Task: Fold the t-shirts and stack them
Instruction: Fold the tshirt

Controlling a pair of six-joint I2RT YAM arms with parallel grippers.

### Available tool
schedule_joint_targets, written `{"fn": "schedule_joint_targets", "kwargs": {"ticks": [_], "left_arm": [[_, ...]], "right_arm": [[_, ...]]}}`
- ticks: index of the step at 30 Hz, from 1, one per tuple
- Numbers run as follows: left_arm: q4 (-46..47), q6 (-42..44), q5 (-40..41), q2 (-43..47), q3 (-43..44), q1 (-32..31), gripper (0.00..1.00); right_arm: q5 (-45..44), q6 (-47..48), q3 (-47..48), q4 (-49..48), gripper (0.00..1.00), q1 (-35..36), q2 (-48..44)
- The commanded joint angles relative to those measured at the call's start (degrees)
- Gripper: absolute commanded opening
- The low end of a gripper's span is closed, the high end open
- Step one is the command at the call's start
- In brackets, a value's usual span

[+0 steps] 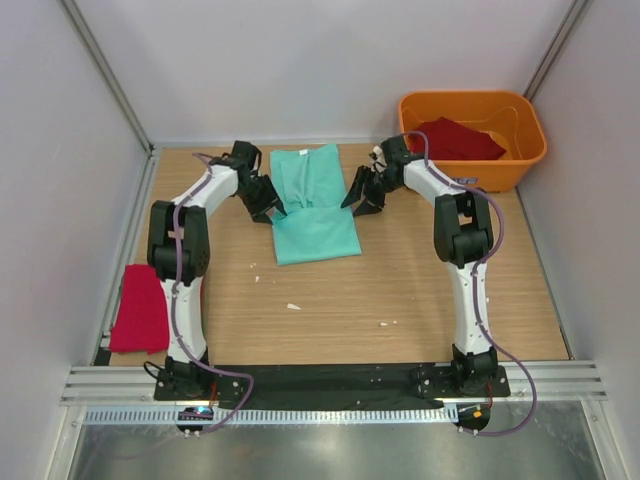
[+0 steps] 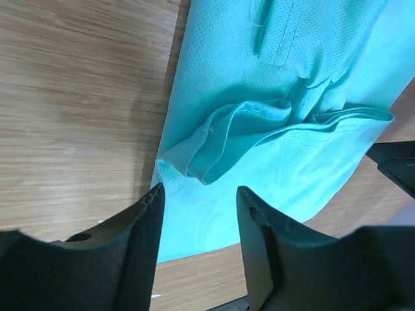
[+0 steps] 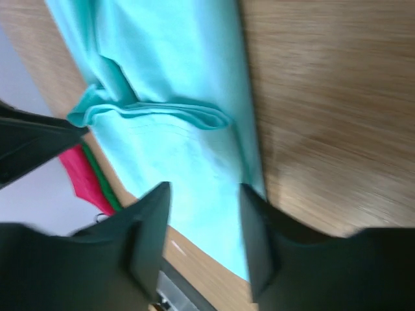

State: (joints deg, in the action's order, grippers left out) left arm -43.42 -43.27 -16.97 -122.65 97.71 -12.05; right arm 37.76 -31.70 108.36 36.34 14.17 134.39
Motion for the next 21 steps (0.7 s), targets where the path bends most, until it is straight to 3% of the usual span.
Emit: {"fn": "schedule_joint_targets", "kwargs": {"ticks": [1,6,15,21], "left_arm": [[-2.28,3.36,2.99,4.59,3.19,0.37,0.51],[-1.24,6.0,4.41,12.16,-4.69,0.37,0.61],[8.78,3.98,-3.16,18.5,-25.97,-3.49,0.59],[12.04,3.71,-3.42,15.78,-27.66,-4.47,0.54]], "right_arm": [[-5.83,7.17,5.28,7.58,0.57,-0.29,-1.67],[-10.25,13.76,-2.58,10.86,0.69,-0.29,-9.3],[-4.97,14.83,-27.56,-0.9,0.68,0.15,-19.86],[-3.3,15.18,-30.05,-3.9,0.62,0.85,-18.81]]}}
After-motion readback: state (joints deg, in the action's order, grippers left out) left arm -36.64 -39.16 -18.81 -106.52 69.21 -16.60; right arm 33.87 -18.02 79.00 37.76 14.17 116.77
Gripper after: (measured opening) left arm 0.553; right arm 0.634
